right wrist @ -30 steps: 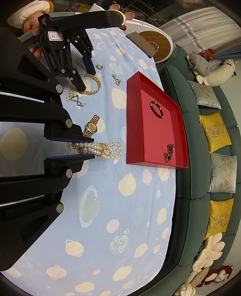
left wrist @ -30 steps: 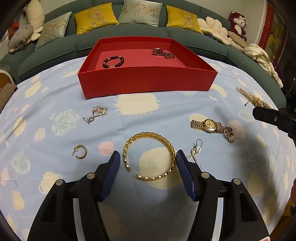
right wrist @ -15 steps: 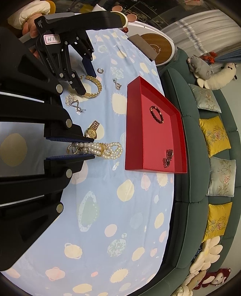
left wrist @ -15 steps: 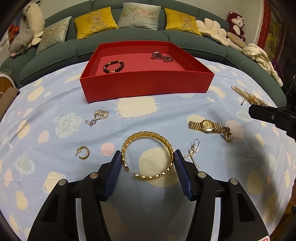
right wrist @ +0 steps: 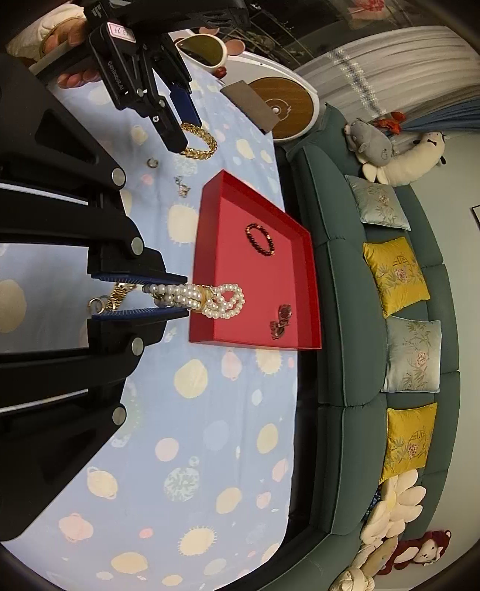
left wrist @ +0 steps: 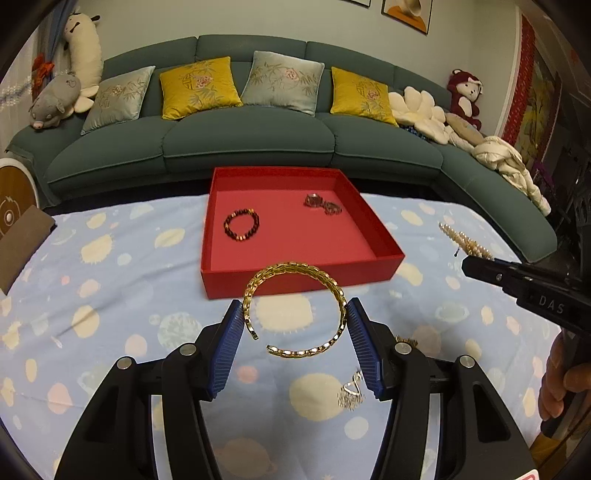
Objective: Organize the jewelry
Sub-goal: 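Lift the gold bangle with the left gripper while the right gripper carries the pearls to the red box, then open the left gripper inside the red box while the right gripper releases the pearl bracelet there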
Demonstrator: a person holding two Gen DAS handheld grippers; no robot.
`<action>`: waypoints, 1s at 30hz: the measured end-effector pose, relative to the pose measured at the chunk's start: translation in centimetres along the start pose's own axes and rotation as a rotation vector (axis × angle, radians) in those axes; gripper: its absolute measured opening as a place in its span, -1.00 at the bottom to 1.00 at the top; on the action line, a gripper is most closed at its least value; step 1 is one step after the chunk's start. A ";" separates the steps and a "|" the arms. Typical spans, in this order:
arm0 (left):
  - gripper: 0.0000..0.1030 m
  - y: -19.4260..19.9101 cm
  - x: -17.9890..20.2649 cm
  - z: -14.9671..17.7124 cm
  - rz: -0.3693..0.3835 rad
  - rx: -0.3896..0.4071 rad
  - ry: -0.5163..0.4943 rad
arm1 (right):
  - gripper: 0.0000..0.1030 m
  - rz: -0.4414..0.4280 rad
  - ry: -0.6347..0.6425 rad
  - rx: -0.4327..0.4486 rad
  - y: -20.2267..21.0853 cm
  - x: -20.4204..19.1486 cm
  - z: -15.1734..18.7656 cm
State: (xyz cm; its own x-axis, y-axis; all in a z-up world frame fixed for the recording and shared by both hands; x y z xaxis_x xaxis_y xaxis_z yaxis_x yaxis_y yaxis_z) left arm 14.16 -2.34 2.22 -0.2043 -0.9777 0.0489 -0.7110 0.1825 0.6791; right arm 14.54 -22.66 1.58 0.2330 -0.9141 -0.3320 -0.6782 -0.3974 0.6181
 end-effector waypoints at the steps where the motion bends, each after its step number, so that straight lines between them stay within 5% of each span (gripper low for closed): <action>1: 0.06 0.1 -0.4 -1.0 -0.002 0.011 0.005 | -0.79 -0.007 -0.003 0.009 -0.1 0.0 -0.8; 10: 0.06 -5.1 -1.2 -8.9 -0.050 0.047 -0.024 | -0.79 -0.015 0.019 0.023 -5.4 0.1 -7.2; 23: 0.07 -15.6 0.4 -6.6 -0.047 -0.095 -0.029 | -0.79 -0.040 -0.042 -0.105 -14.3 2.6 -6.1; 26: 0.09 -16.2 0.7 -5.8 -0.082 -0.118 -0.038 | -0.67 -0.047 -0.043 -0.101 -14.7 2.4 -5.8; 28: 0.10 -16.1 0.7 -5.5 -0.078 -0.126 -0.024 | -0.31 -0.042 -0.042 -0.092 -14.3 2.2 -6.0; 30: 0.15 -15.6 0.4 -5.6 -0.065 -0.122 -0.001 | -0.25 -0.033 -0.026 -0.059 -13.0 1.7 -6.5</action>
State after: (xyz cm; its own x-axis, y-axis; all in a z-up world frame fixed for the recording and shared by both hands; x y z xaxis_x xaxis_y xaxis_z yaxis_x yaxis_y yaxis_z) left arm 28.92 -6.18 -4.20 -0.1613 -0.9869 0.0007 -0.6356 0.1044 0.7649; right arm 28.25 -19.57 -2.39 0.2355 -0.8984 -0.3707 -0.6278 -0.4318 0.6477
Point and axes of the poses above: each gripper's, at about its wrist camera, not at the fingertips, and y roughly against the way its jaws point, x to its right, z to its underside, the point moved 4 cm from there along -y, roughly the way its jaws point, and after that the axes turned 7 degrees about -z, right-handed, at the moved point
